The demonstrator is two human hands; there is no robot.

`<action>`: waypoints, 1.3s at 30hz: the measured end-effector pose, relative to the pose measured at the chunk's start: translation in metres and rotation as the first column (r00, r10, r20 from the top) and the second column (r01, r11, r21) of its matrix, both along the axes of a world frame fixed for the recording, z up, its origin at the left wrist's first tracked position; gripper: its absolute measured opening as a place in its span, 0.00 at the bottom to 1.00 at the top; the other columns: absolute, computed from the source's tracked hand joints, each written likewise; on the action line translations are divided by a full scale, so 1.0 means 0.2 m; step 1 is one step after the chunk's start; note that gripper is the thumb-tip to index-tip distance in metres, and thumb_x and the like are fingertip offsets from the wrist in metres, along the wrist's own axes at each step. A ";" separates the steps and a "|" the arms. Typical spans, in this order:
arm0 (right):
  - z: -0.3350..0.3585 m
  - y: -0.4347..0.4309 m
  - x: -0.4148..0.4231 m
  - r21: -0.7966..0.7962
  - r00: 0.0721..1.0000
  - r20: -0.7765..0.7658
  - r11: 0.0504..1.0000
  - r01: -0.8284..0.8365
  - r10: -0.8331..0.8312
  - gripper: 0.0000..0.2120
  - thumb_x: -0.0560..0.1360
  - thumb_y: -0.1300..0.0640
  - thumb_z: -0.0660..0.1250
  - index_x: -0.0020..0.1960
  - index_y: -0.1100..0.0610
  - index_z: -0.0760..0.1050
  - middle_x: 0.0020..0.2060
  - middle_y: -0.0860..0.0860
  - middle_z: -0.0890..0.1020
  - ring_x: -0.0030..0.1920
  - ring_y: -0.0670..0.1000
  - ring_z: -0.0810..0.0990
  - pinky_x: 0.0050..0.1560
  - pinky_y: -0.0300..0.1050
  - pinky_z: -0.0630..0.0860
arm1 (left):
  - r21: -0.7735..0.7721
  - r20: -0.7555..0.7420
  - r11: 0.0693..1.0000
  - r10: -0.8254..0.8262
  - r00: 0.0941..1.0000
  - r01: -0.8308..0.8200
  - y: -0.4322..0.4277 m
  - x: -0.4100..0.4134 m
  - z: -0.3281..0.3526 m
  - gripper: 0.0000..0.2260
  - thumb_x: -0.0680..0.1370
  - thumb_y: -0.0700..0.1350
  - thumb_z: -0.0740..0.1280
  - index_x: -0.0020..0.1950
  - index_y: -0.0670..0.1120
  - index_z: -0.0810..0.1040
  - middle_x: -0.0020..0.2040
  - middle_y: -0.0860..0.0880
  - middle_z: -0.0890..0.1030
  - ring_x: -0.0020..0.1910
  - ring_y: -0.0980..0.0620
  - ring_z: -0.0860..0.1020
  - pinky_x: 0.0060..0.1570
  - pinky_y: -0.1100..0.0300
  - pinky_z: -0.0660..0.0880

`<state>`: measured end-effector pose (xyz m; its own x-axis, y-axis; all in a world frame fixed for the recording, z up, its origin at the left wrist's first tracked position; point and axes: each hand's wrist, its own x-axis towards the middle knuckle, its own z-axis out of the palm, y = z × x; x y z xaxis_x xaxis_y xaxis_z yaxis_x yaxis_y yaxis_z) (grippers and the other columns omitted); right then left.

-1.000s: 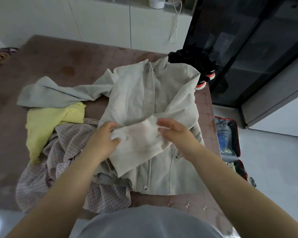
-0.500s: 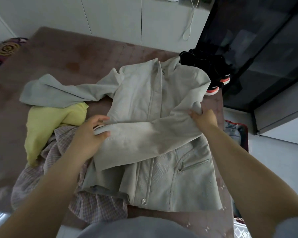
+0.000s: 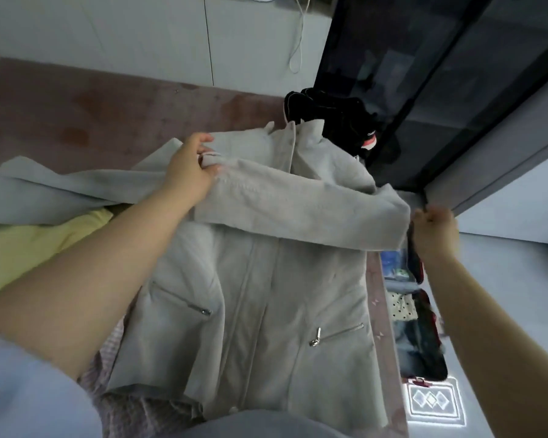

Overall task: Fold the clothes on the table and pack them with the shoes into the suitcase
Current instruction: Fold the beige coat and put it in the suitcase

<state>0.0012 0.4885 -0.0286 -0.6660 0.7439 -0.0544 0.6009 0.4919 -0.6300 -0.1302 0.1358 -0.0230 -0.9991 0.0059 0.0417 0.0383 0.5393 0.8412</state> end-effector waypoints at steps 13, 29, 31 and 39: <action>-0.34 -0.42 0.08 0.070 0.553 0.639 0.675 -0.734 0.535 0.29 0.79 0.39 0.49 0.76 0.42 0.43 0.77 0.50 0.44 0.76 0.53 0.42 0.74 0.56 0.37 | -0.731 0.088 0.636 -0.270 0.959 0.246 -0.33 0.23 -0.31 0.23 0.80 0.52 0.54 0.74 0.49 0.59 0.74 0.47 0.61 0.73 0.46 0.57 0.71 0.46 0.46; -0.25 -1.07 0.10 -0.074 0.464 0.519 0.578 -0.813 0.718 0.33 0.79 0.45 0.55 0.76 0.47 0.40 0.76 0.55 0.45 0.76 0.55 0.43 0.74 0.53 0.39 | -0.931 0.195 0.327 0.062 0.979 0.165 -1.16 -0.12 -0.16 0.29 0.79 0.53 0.59 0.76 0.50 0.50 0.73 0.46 0.63 0.74 0.45 0.57 0.72 0.45 0.46; -0.22 -1.11 0.08 -0.063 0.475 0.497 0.575 -0.815 0.727 0.32 0.79 0.45 0.55 0.76 0.47 0.40 0.77 0.53 0.45 0.76 0.53 0.44 0.74 0.52 0.40 | -0.943 0.256 0.247 0.100 0.962 0.225 -1.17 -0.16 -0.15 0.26 0.79 0.53 0.59 0.75 0.51 0.54 0.68 0.45 0.71 0.69 0.45 0.65 0.71 0.48 0.47; -0.08 -1.24 0.04 -0.071 0.554 0.311 0.600 -0.797 0.772 0.29 0.78 0.48 0.59 0.76 0.50 0.52 0.76 0.52 0.53 0.75 0.54 0.53 0.74 0.49 0.50 | -0.966 0.103 0.205 -0.245 0.964 0.155 -1.04 -0.08 0.06 0.09 0.77 0.43 0.62 0.55 0.47 0.78 0.53 0.46 0.77 0.56 0.43 0.75 0.56 0.54 0.68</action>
